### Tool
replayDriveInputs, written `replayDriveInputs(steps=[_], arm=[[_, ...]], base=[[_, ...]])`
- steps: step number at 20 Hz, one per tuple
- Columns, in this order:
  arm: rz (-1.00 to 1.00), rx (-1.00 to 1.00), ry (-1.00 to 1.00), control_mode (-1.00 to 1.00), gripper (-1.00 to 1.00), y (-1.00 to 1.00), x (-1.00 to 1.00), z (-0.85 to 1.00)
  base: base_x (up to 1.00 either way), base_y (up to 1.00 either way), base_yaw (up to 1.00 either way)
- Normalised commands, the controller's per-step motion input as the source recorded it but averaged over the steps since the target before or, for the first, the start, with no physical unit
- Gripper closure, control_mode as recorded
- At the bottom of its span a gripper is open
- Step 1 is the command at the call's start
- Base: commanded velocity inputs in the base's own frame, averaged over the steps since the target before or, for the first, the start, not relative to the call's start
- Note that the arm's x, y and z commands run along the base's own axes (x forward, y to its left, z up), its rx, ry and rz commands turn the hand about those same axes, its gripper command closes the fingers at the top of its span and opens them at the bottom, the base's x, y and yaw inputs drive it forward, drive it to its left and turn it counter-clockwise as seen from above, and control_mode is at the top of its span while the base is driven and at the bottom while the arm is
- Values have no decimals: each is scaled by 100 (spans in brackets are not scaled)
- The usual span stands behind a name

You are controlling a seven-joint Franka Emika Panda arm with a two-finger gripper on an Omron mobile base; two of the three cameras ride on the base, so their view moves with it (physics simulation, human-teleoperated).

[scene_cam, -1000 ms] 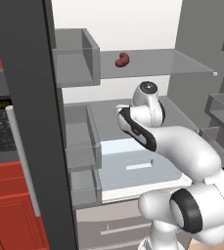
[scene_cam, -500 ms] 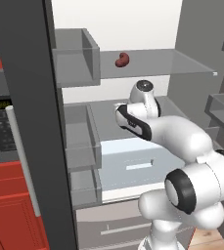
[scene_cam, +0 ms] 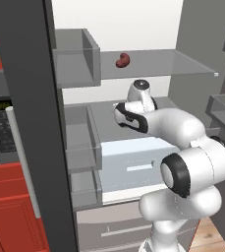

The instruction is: Retrieve the sausage and cheese from the fridge and place them on the cutting board on the counter.

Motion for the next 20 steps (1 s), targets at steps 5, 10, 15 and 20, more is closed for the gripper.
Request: replayDriveInputs(steps=[5,10,15,20], arm=[[0,0,0,-100,-100,2,26,-23],[0,0,4,-100,-100,8,14,-17],[0,0,2,-100,-100,3,10,-19],[0,0,0,-100,-100,0,16,-10]], base=[[0,0,0],[0,0,0],[0,0,0],[0,0,0]])
